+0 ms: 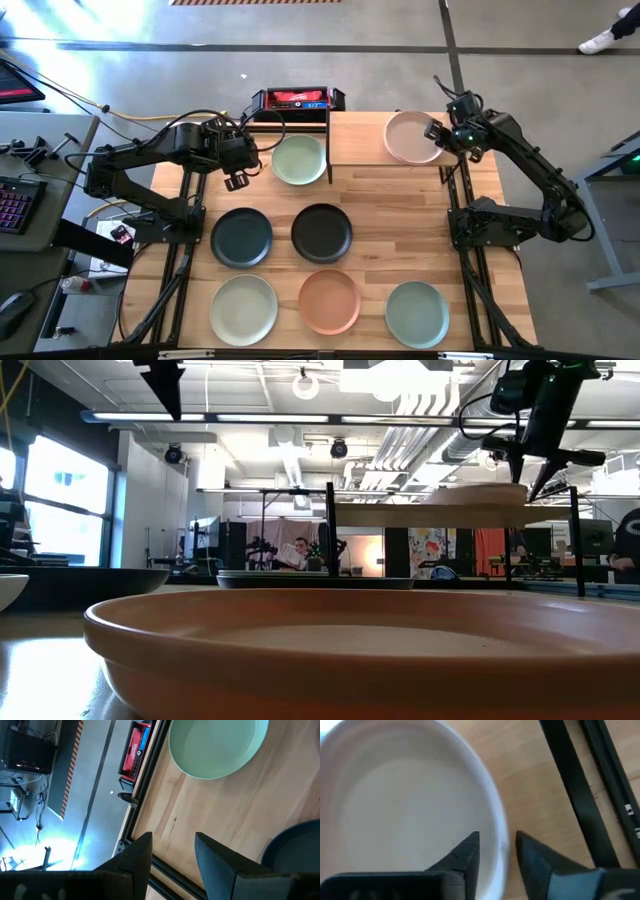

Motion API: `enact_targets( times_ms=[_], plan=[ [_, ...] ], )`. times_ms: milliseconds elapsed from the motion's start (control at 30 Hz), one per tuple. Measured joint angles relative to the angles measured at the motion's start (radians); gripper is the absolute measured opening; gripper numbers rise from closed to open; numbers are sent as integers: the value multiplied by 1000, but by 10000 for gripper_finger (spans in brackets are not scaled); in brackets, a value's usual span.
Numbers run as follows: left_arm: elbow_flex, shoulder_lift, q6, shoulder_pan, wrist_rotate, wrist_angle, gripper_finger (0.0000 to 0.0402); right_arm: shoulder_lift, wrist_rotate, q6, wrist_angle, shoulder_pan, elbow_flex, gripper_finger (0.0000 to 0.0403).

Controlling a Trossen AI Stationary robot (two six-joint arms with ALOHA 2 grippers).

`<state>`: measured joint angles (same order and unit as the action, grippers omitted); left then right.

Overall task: Place and stack plates onto a shelf
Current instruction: Stack the white plate on top of the light orange plate on the shelf

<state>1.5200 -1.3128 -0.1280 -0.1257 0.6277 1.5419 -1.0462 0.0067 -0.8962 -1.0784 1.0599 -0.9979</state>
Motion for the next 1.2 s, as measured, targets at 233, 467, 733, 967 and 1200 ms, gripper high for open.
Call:
enact_targets(
  times_ms=[233, 467, 733, 967, 1200],
  plan=[
    [0, 0, 0, 0, 0, 0, 136, 0, -11, 25, 4, 0, 1, 119],
    [0, 0, 0, 0, 0, 0, 136, 27, -24, 68, 5, 0, 0, 119],
    [0, 0, 0, 0, 0, 0, 136, 86, -23, 117, 6, 30, -1, 119],
    [0, 0, 0, 0, 0, 0, 136, 136, -66, 164, 24, 53, -1, 119],
    [0, 0, 0, 0, 0, 0, 136, 172, -255, 214, 68, 50, -1, 119]
  ],
)
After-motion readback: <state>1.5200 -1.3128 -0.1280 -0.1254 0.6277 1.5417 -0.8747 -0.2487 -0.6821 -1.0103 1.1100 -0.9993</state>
